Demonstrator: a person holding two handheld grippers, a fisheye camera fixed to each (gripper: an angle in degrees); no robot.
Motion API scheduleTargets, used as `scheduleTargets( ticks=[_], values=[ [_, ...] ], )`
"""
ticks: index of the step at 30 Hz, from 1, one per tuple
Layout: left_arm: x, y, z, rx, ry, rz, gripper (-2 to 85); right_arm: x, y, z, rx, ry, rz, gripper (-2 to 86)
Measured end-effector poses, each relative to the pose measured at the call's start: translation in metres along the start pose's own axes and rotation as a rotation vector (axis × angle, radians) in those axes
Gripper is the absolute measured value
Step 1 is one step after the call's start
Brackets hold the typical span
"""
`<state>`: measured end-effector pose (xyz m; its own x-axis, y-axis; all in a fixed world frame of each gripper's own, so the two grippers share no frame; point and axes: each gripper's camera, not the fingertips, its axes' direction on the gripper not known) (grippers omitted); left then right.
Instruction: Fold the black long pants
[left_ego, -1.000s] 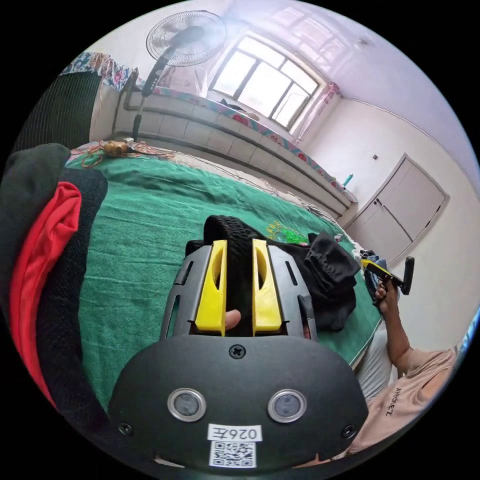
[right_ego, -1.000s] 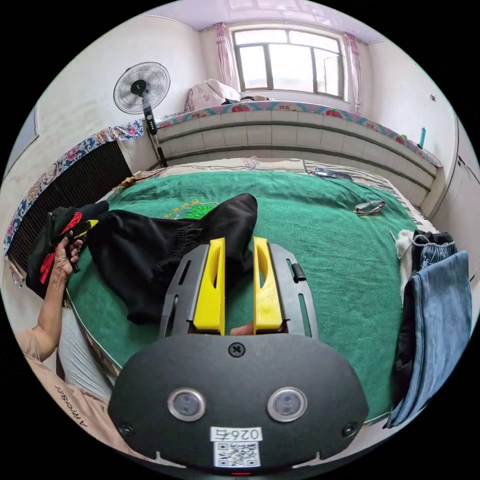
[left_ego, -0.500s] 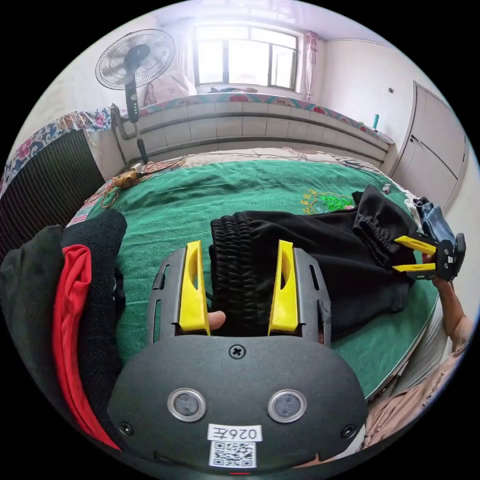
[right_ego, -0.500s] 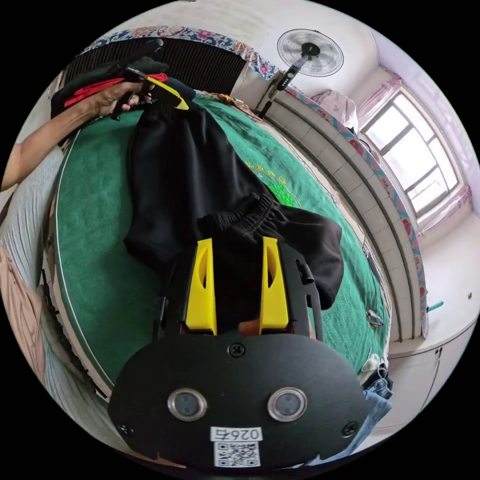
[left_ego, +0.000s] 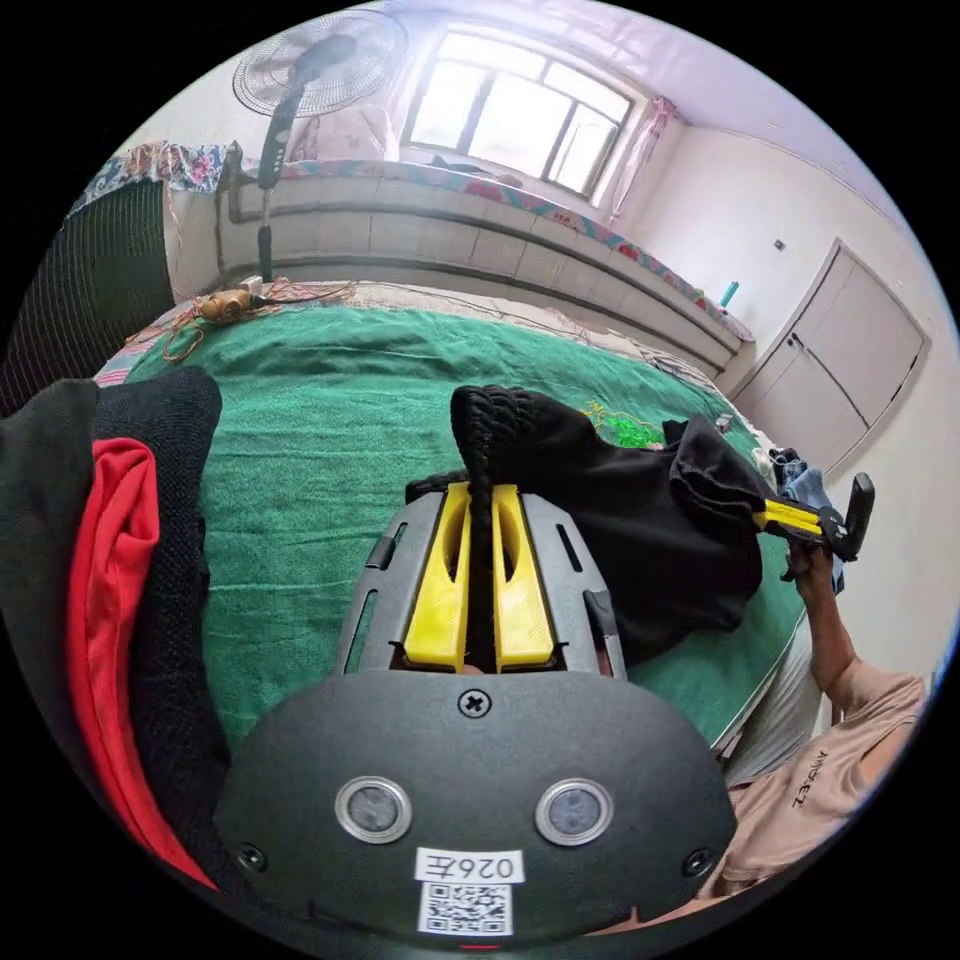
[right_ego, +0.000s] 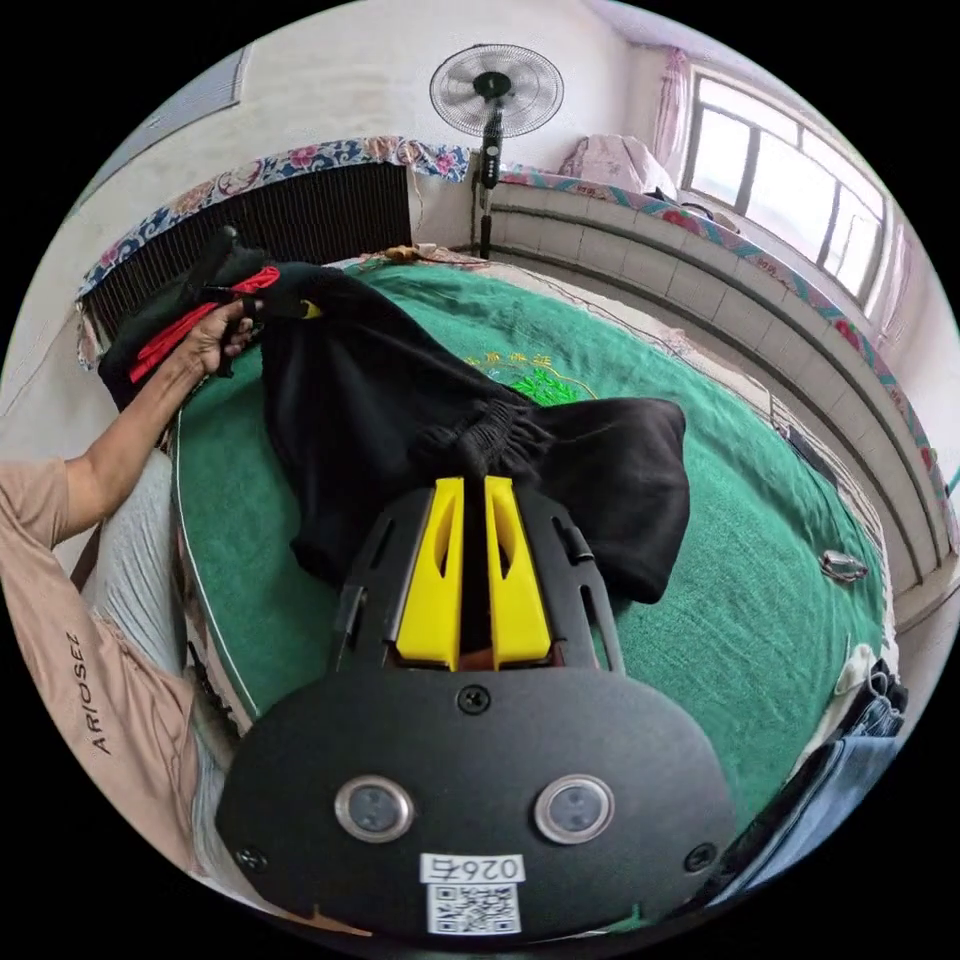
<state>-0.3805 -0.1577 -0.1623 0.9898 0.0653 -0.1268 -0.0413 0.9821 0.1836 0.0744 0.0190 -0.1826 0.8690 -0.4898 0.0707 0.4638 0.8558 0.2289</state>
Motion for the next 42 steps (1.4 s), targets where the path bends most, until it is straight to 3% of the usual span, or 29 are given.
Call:
scheduleTargets(
  ticks=[7,11,14,15,17,19,21,23,25,28,30,32,34,36,39,42],
  values=[
    [-0.014,0.012,-0.057,0.219,-0.153,-0.002,2.1,0.077,0.032,-0.14,0.405,0.098,0.27,-0.8],
    [-0.037,0.013,-0.042,0.114,-0.177,-0.044,2.7,0.147,0.061,-0.175,0.366,0.331,0.44,-0.7],
    [-0.057,0.01,-0.01,-0.079,-0.12,-0.065,4.3,0.214,0.096,-0.168,0.197,0.522,0.664,0.4],
    [-0.063,0.011,-0.006,-0.105,-0.109,-0.09,5.5,0.241,0.113,-0.157,0.106,0.503,0.755,2.3],
    [-0.071,0.012,-0.018,-0.075,-0.063,-0.114,7.1,0.268,0.14,-0.147,0.016,0.451,0.866,5.3],
    [-0.078,0.013,-0.039,-0.004,0.027,-0.118,7.7,0.27,0.162,-0.157,0.08,0.481,0.926,7.3],
    [-0.087,0.021,-0.071,0.14,0.056,-0.137,7.8,0.254,0.182,-0.179,0.262,0.563,0.959,7.9],
    [-0.089,0.027,-0.085,0.21,0.034,-0.142,7.8,0.243,0.185,-0.186,0.373,0.539,0.927,7.6],
    [-0.087,0.028,-0.087,0.227,0.027,-0.121,8.1,0.241,0.172,-0.177,0.355,0.439,0.846,6.8],
    [-0.078,0.019,-0.057,0.102,0.076,-0.056,12.4,0.245,0.137,-0.133,0.203,0.264,0.717,7.7],
    [-0.07,0.013,-0.022,-0.04,0.185,-0.019,17.2,0.248,0.116,-0.089,0.051,0.254,0.666,9.3],
    [-0.06,0.014,-0.004,-0.124,0.174,0.021,18.2,0.251,0.11,-0.058,-0.034,0.277,0.651,10.1],
    [-0.047,0.016,0.0,-0.178,0.033,0.089,15.2,0.253,0.109,-0.029,-0.129,0.262,0.636,10.2],
    [-0.033,0.018,-0.006,-0.224,-0.097,0.181,6.3,0.243,0.109,-0.005,-0.223,0.348,0.565,6.8],
    [-0.024,0.022,-0.029,-0.169,-0.12,0.233,2.1,0.221,0.101,-0.01,-0.232,0.474,0.441,-0.1],
    [-0.029,0.029,-0.058,-0.061,-0.053,0.237,0.8,0.203,0.097,-0.03,-0.155,0.548,0.365,-1.2]
  ],
)
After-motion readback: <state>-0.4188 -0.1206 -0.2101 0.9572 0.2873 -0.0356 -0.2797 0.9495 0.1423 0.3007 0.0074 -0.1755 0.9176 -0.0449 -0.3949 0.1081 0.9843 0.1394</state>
